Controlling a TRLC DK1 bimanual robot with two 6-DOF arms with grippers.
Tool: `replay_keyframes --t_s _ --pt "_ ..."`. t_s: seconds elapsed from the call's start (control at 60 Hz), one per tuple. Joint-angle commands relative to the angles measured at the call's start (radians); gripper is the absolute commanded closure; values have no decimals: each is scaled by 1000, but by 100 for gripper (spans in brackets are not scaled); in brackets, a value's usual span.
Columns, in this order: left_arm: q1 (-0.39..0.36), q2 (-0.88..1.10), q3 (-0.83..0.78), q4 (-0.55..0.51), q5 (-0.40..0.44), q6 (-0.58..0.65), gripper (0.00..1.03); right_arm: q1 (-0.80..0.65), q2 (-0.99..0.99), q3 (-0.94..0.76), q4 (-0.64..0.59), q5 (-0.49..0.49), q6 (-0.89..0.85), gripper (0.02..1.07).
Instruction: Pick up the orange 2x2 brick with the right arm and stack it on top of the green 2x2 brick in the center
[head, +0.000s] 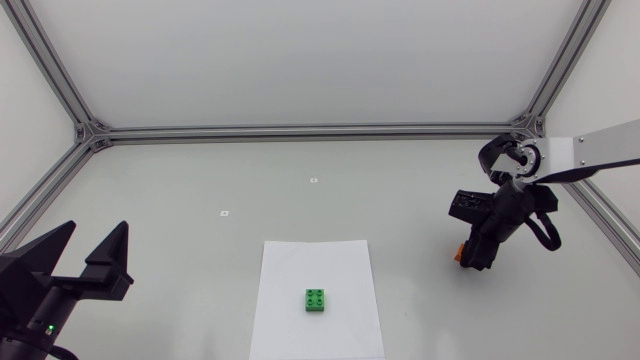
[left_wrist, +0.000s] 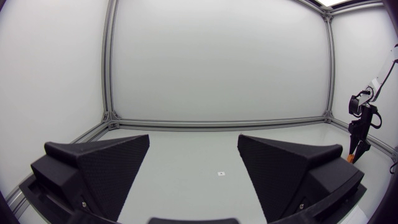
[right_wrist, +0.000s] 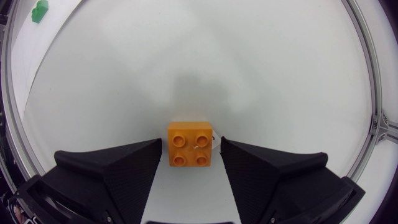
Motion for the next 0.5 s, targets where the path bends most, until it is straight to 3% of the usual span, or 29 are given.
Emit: replay_keyframes --t_s 0.0,0.05,0.483 --pt "3 -8 -41 -15 4 13 4 9 15 18 -16 -6 -20 41" --pt "3 -8 -41 -15 4 13 4 10 15 21 -18 -7 -20 45" --pt "3 -8 -41 -14 4 13 4 23 26 29 -18 -7 -12 48"
